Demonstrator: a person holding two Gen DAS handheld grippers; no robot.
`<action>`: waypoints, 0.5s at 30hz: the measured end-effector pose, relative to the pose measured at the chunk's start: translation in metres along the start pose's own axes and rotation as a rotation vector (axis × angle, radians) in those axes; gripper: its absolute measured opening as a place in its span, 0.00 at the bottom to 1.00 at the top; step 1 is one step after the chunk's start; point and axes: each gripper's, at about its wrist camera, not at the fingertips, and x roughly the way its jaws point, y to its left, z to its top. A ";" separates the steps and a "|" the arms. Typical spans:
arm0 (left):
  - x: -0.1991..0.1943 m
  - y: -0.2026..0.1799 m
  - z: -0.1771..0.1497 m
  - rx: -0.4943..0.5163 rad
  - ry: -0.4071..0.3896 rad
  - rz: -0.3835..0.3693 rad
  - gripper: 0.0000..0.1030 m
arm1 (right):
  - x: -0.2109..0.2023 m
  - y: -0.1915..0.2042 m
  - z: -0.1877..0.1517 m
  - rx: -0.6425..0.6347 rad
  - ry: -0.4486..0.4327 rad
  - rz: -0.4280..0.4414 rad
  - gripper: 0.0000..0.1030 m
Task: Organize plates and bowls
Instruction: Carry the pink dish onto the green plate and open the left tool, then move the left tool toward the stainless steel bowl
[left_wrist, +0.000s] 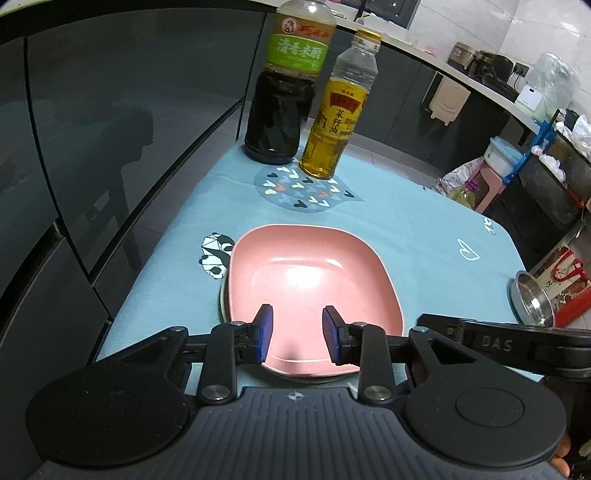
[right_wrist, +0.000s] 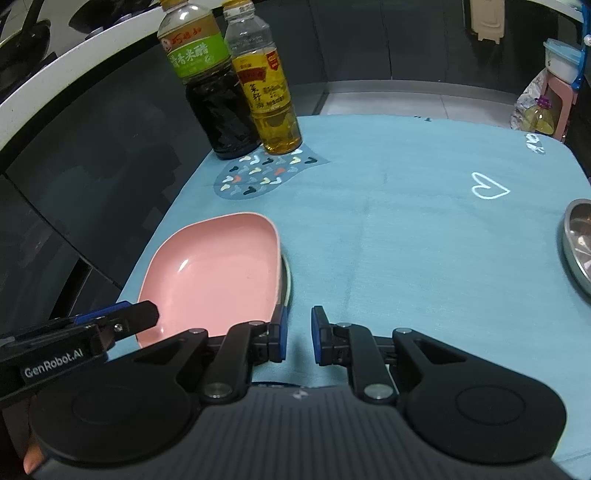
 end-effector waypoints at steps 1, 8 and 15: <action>0.000 0.000 0.000 0.001 0.001 0.000 0.27 | 0.003 0.002 0.000 -0.005 0.006 0.004 0.08; 0.005 0.003 0.000 -0.009 0.008 0.018 0.27 | 0.013 0.009 -0.002 -0.025 0.017 0.013 0.08; 0.005 0.001 0.001 -0.015 0.003 0.020 0.27 | 0.003 -0.001 -0.001 0.003 -0.005 0.008 0.08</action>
